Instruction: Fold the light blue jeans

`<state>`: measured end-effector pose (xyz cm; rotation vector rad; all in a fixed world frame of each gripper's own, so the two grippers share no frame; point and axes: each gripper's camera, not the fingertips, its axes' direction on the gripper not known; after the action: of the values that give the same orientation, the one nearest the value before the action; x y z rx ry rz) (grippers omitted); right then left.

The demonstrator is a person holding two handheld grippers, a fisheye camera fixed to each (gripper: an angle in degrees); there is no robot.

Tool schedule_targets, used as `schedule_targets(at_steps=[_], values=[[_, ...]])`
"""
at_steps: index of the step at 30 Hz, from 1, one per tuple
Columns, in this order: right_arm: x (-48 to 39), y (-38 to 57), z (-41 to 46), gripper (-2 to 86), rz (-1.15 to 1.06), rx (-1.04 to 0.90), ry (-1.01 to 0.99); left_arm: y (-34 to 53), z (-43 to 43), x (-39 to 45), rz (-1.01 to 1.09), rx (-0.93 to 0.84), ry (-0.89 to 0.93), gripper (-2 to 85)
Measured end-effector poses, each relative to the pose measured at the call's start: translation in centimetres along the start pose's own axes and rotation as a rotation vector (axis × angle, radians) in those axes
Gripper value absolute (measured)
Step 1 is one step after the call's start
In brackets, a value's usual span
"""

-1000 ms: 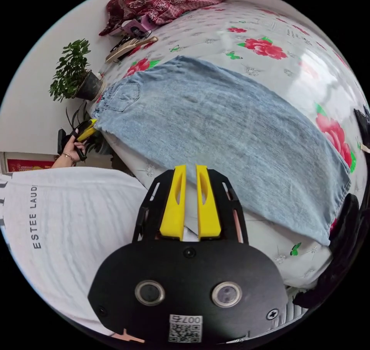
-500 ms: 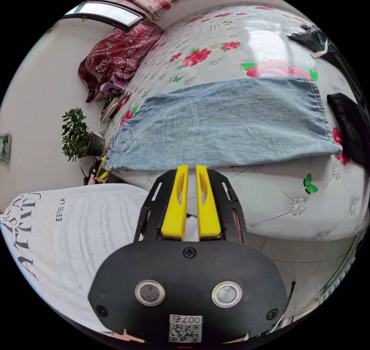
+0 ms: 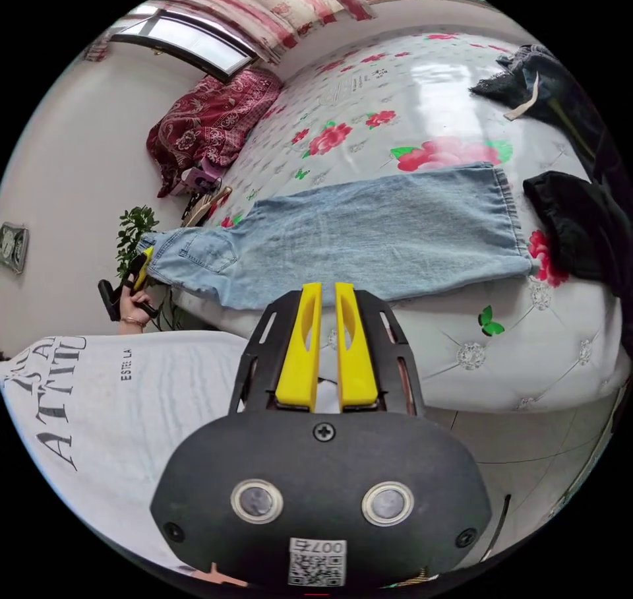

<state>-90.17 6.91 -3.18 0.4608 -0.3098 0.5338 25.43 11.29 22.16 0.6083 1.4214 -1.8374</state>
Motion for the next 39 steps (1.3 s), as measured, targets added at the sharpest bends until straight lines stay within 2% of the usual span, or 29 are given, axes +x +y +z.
schedule_targets(at_steps=[4, 5, 7, 8, 9, 10, 12, 15, 23, 27, 30, 32, 35, 39], values=[[4.3, 2.0, -2.4, 2.3, 0.105, 0.12, -0.037, 1.1, 6.4, 15.3, 0.482, -0.185, -0.001, 8.2], [5.0, 2.4, -2.6, 2.5, 0.124, 0.134, -0.044, 2.0, 7.8, 17.0, 0.539, -0.214, 0.005, 8.6], [8.1, 3.9, -2.8, 3.2, 0.211, 0.176, -0.075, 6.4, 14.6, 21.7, 0.663, -0.383, 0.123, 10.7], [8.9, 4.3, -2.9, 3.5, 0.236, 0.184, -0.083, 7.6, 16.5, 22.4, 0.67, -0.447, 0.155, 10.9], [10.5, 5.2, -2.9, 4.0, 0.289, 0.203, -0.102, 9.7, 20.0, 23.5, 0.654, -0.583, 0.182, 11.2], [11.9, 6.0, -3.0, 4.5, 0.336, 0.226, -0.123, 11.4, 22.3, 24.1, 0.621, -0.659, 0.155, 11.2], [13.9, 7.3, -3.4, 5.1, 0.394, 0.268, -0.151, 13.1, 23.6, 25.1, 0.644, -0.714, 0.14, 11.0], [17.2, 9.1, -3.7, 6.5, 0.471, 0.326, -0.186, 13.5, 22.6, 25.5, 0.699, -0.693, 0.073, 9.5], [23.7, 8.0, -1.3, 9.1, 0.581, 0.417, -0.31, 12.8, 20.3, 20.4, 0.477, -0.656, -0.002, 8.9], [24.8, 5.3, 0.0, 6.7, 0.613, 0.474, -0.394, 13.9, 18.8, 18.0, 0.341, -0.641, -0.011, 8.4], [25.3, 2.1, 0.5, 2.3, 0.648, 0.419, -0.409, 14.6, 17.6, 16.4, 0.286, -0.635, -0.048, 7.8], [24.2, -0.4, -0.3, 0.7, 0.6, 0.399, -0.383, 14.8, 16.9, 15.4, 0.253, -0.629, -0.071, 7.6], [18.5, -5.6, -2.9, -0.1, 0.348, 0.376, -0.315, 14.6, 15.2, 13.5, 0.186, -0.578, -0.087, 7.5], [3.2, -11.3, -4.8, -0.2, -0.235, 0.277, -0.155, 14.7, 13.2, 10.8, 0.091, -0.531, -0.103, 7.4]])
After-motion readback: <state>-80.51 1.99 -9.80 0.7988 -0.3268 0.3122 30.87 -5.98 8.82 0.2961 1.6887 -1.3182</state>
